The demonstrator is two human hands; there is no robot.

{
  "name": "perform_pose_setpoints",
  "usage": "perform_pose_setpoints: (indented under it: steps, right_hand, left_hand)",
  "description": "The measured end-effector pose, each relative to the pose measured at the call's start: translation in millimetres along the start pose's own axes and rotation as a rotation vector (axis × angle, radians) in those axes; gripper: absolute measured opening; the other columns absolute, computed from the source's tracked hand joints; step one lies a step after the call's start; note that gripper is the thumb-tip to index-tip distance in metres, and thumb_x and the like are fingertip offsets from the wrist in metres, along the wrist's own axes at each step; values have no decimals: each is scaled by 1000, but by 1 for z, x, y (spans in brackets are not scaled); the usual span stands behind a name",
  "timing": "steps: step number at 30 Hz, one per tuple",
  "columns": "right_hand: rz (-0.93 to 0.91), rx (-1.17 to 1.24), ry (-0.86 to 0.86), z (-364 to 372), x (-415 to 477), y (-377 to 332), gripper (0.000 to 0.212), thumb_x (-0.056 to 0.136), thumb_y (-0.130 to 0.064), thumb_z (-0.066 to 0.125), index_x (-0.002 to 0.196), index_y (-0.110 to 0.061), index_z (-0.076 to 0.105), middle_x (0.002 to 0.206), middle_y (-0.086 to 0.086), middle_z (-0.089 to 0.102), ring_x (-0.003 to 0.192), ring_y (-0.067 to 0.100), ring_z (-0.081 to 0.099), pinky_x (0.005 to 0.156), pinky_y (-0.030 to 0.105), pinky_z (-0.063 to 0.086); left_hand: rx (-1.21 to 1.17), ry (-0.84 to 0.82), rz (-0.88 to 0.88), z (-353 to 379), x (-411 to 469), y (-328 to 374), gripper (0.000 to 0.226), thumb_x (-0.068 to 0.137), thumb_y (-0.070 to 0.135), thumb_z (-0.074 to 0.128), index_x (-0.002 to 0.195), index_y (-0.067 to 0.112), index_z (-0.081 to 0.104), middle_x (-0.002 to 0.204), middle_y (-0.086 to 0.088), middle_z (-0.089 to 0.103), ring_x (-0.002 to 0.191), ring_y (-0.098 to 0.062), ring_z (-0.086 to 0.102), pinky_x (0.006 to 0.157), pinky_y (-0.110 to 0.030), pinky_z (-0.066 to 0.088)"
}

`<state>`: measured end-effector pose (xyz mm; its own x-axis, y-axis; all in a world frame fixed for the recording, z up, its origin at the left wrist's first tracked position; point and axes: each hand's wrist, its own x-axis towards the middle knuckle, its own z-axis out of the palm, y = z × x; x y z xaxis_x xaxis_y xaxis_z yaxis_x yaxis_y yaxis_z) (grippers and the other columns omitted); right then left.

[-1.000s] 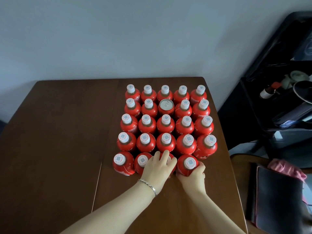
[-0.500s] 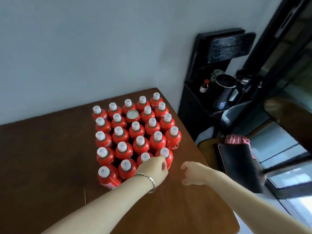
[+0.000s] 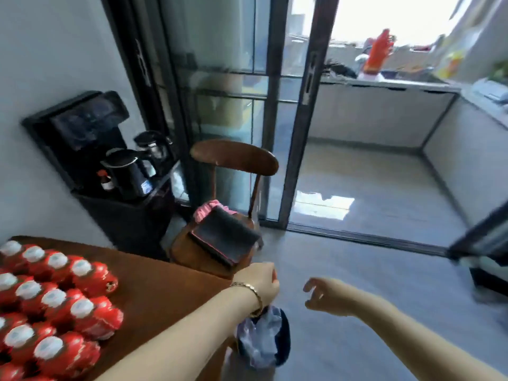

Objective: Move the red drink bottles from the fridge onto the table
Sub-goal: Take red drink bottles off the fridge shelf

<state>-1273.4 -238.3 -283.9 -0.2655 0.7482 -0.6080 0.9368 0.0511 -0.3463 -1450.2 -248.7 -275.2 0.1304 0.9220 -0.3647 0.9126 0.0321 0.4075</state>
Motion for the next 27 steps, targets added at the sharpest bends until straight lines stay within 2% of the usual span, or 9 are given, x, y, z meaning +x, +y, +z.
perform_pose_setpoints:
  steps: [3, 8, 14, 17, 21, 27]
  right_hand:
    - [159, 112, 103, -17, -48, 94, 38, 87, -34, 56, 123, -24, 53, 115, -5, 64, 94, 12, 57, 72, 18, 37]
    - [392, 249, 255, -41, -143, 264, 38, 87, -36, 56, 123, -24, 53, 117, -4, 63, 104, 12, 57, 79, 22, 40]
    - [619, 297, 400, -80, -273, 446, 38, 87, -32, 54, 124, -20, 53, 121, 1, 60, 110, 16, 56, 85, 23, 41]
    - [713, 338, 498, -104, -329, 517, 34, 86, -28, 54, 118, -18, 56, 120, 1, 61, 110, 17, 56, 81, 21, 39]
    - [846, 395, 597, -136, -385, 595, 32, 85, -29, 54, 116, -21, 57, 119, 1, 60, 103, 20, 59, 76, 24, 42]
    - [1014, 363, 761, -200, -436, 708, 29, 88, -26, 55, 116, -20, 60, 123, 1, 60, 111, 21, 57, 77, 20, 36]
  left_hand:
    - [90, -76, 168, 29, 23, 98, 22, 87, 25, 44, 103, 18, 58, 113, -7, 63, 104, -29, 57, 84, -32, 45]
    - [232, -144, 426, 91, 49, 283, 25, 88, 21, 41, 105, 15, 58, 116, -11, 61, 103, -33, 58, 80, -30, 45]
    - [314, -190, 699, 164, 65, 507, 25, 88, 22, 42, 106, 13, 58, 115, -11, 61, 105, -31, 57, 84, -33, 47]
    - [380, -173, 839, 189, 63, 608, 25, 90, 21, 41, 106, 14, 58, 115, -9, 61, 105, -29, 57, 82, -33, 45]
    - [472, -143, 1012, 213, 65, 728, 25, 91, 21, 43, 105, 9, 59, 113, -12, 63, 104, -31, 59, 83, -35, 47]
    - [287, -192, 1132, 237, 94, 892, 19, 85, 26, 47, 96, 18, 60, 106, -5, 66, 97, -27, 61, 77, -27, 46]
